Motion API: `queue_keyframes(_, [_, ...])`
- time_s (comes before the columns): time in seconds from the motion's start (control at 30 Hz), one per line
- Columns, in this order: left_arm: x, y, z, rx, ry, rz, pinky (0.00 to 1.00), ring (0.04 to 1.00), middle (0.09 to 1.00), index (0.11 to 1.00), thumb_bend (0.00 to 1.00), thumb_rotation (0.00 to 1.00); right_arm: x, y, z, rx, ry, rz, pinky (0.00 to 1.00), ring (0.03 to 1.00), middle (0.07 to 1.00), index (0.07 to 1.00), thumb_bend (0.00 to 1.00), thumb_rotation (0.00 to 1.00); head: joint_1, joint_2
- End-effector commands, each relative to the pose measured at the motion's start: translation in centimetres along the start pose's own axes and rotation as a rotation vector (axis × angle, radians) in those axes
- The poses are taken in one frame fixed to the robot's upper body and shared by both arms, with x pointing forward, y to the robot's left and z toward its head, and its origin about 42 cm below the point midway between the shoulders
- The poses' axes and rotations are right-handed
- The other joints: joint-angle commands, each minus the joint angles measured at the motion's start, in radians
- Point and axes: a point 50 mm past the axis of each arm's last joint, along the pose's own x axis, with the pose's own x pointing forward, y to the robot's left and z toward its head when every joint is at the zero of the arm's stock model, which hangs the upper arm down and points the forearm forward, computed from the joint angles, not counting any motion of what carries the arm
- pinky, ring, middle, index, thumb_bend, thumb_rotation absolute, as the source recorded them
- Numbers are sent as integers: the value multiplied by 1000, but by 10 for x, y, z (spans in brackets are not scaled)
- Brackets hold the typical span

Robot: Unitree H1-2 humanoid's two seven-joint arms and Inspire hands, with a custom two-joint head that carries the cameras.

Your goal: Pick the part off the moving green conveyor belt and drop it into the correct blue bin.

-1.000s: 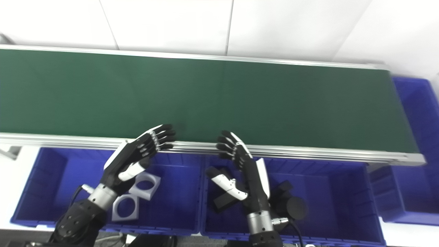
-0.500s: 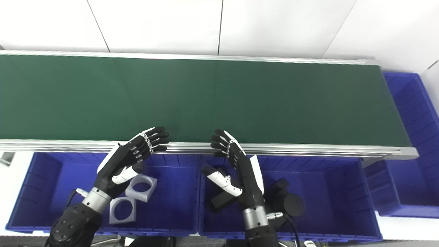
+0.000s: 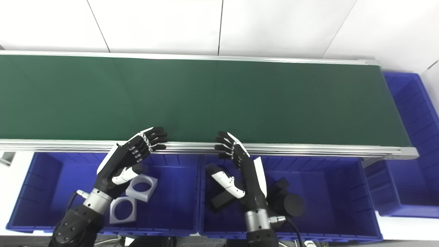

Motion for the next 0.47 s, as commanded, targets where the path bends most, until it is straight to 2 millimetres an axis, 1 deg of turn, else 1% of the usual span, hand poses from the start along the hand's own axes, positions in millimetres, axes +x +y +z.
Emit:
queue_keyframes(0.0, [-3,-1,9,36,-56,2,783,820,832,833,919,620,-3,-4,15,-15,-91,-19,672,754,805,841,649,659,6,1])
queue_keyframes(0.2, [-11,-4,11,64,-55,4,785,823,839,853,923,639,-14,-11,16,-39,-88,-29,661,750,807,850,676,660,26,3])
queue_keyframes(0.43, [-9,-7,11,58,-56,4,792,829,842,859,917,634,-18,-16,16,-41,-82,-18,658,749,808,859,692,647,38,6])
